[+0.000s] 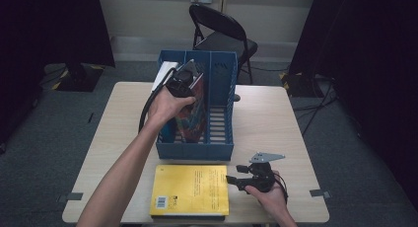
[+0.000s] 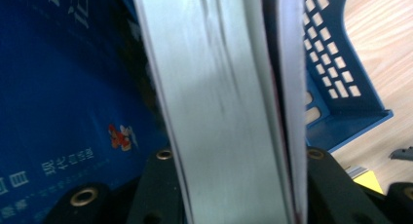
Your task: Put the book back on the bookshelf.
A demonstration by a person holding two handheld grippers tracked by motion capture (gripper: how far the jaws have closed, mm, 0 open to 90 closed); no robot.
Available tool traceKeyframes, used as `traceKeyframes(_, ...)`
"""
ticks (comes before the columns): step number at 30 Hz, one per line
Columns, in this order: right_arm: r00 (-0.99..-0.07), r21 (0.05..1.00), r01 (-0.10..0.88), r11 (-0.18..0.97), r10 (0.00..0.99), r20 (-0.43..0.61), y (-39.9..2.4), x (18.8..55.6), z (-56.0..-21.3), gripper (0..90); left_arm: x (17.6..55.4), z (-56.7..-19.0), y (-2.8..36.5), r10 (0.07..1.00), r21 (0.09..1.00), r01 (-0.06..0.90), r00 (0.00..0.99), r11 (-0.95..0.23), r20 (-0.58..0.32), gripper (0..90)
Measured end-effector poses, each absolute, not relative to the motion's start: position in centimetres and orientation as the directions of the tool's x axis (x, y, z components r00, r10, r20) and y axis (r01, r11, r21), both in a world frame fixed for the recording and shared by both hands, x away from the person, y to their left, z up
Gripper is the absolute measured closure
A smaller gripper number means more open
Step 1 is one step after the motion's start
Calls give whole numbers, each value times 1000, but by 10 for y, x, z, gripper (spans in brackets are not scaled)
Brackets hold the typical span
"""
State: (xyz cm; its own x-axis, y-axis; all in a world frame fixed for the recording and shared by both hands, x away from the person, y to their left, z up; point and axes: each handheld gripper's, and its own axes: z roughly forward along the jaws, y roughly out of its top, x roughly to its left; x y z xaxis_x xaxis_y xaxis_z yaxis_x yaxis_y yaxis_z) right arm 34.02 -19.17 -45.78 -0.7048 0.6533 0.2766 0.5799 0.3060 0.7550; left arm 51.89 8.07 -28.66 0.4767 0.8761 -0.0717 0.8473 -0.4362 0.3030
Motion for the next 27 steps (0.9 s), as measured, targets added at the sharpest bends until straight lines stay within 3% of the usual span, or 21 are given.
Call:
traceKeyframes(9, -703, 752, 586, 302, 652, 286, -192, 340, -458, 345, 523, -287, 76, 883, 239, 871, 460, -428, -93, 677)
traceKeyframes(18, -699, 747, 593, 300, 652, 293, -192, 341, -458, 345, 526, -289, 79, 901, 226, 895, 417, -384, -120, 701)
traceKeyframes(27, -696, 743, 598, 300, 653, 297, -193, 342, -459, 342, 525, -285, 76, 891, 253, 882, 437, -396, -126, 730)
